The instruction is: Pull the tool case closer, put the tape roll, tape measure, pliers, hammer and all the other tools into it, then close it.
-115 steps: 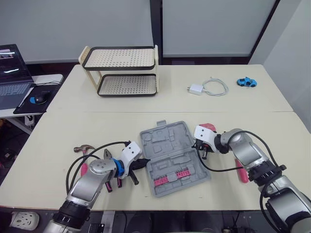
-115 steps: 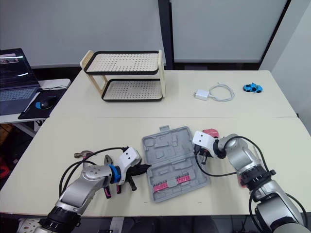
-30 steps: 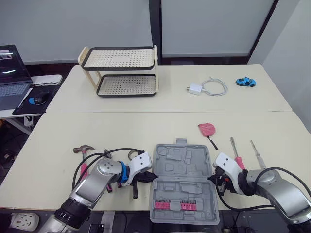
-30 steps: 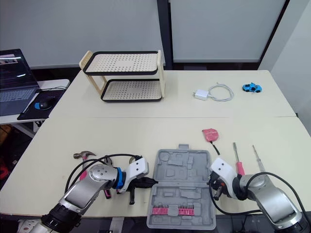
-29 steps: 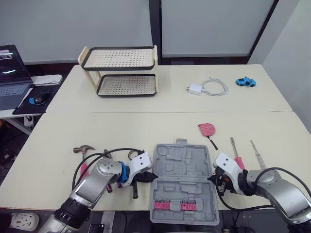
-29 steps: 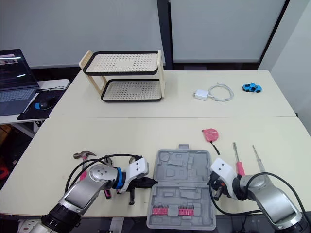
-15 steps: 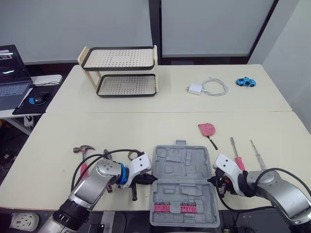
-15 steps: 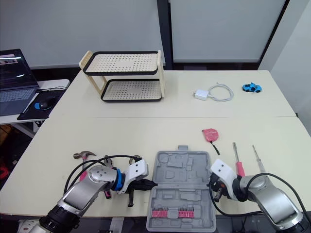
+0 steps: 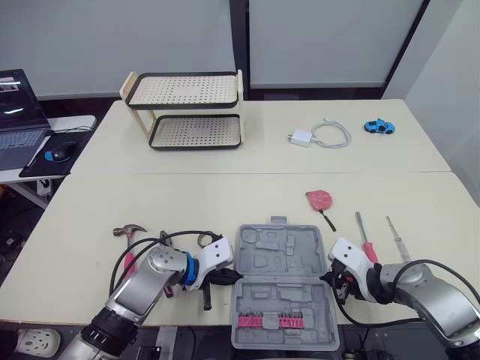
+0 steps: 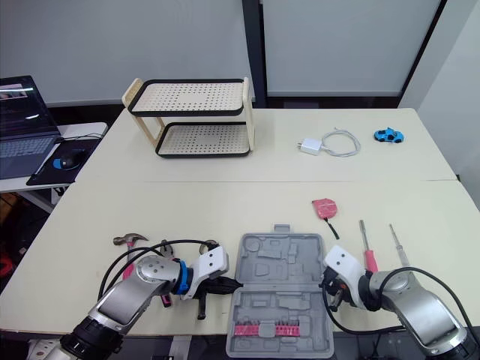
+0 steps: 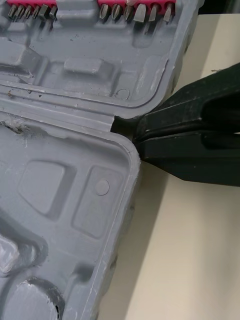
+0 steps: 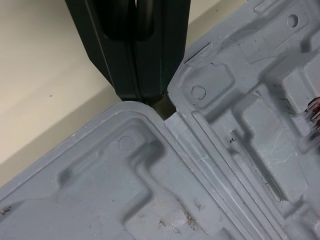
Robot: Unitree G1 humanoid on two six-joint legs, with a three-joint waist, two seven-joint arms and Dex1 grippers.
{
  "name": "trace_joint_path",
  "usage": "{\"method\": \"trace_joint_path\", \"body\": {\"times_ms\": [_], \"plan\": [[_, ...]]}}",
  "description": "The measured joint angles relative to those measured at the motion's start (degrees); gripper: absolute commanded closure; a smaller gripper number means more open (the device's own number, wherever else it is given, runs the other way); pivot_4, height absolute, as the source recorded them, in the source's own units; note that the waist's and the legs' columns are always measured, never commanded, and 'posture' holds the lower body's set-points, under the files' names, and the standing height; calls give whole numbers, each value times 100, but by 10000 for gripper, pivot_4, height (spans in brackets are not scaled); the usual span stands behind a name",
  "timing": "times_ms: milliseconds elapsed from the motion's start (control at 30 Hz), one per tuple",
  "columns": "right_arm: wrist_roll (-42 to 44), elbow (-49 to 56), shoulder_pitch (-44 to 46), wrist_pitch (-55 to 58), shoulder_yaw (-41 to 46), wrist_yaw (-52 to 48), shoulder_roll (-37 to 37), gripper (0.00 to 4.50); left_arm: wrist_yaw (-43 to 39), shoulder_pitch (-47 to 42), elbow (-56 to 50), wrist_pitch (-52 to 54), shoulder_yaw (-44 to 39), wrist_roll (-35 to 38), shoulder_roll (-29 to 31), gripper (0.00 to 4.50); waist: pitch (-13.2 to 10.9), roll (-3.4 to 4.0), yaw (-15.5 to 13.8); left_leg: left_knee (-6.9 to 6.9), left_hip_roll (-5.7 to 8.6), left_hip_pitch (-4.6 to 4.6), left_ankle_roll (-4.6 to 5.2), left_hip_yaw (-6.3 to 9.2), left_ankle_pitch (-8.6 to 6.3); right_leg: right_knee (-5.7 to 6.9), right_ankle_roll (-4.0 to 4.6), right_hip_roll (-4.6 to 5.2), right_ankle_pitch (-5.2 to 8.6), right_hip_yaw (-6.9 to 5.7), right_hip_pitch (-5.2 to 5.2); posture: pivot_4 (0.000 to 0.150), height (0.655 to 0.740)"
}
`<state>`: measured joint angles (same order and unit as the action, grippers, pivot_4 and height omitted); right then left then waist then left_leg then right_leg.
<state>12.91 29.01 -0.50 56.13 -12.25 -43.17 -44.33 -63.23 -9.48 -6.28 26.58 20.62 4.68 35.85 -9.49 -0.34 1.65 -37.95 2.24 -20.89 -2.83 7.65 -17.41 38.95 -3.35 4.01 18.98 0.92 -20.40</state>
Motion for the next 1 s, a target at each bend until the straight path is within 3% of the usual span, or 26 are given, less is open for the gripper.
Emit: {"method": "trace_joint_path", "body": {"times_ms": [433, 633, 700, 833, 1000], "plan": [[184, 221, -435, -187, 796, -58, -545, 44621, -116, -44, -1, -74, -290, 212, 423, 44762, -5, -4, 7, 1, -1, 0, 1, -1, 0, 0, 0, -1, 0, 0, -1, 1500, 7400], [184, 468, -1105, -1094, 1879, -318, -946, 44621, -408, 216, -277, -96, -1518, 1068, 954, 44762, -8, -10, -4, 3, -15, 0, 1, 0, -1, -6, -3, 3, 2, 0, 5, 1500, 7400], [266, 472, -1608, -1547, 2747, -594, -921, 44621, -438, 424, -210, -82, -2269, 1449, 1130, 44762, -16, -15, -12, 4, -19, -1, 1, 0, -1, -6, -6, 2, 4, -2, 5, 1500, 7400], [429, 304, -2086, -2172, 4305, -1068, -888, 44621, -213, 550, 576, -201, -3489, 1589, 1485, 44762, -16, -17, -12, 5, -8, 12, 2, -2, -1, -5, -6, 2, 4, -3, 18, 1500, 7400], [358, -583, -2624, -3020, 5276, -1503, -805, 44621, 243, 924, 1471, -178, -4239, 1631, 1537, 44762, -20, -23, -7, 10, -10, 10, 3, -2, -2, -8, -5, 3, 4, 0, 13, 1500, 7400]]}}
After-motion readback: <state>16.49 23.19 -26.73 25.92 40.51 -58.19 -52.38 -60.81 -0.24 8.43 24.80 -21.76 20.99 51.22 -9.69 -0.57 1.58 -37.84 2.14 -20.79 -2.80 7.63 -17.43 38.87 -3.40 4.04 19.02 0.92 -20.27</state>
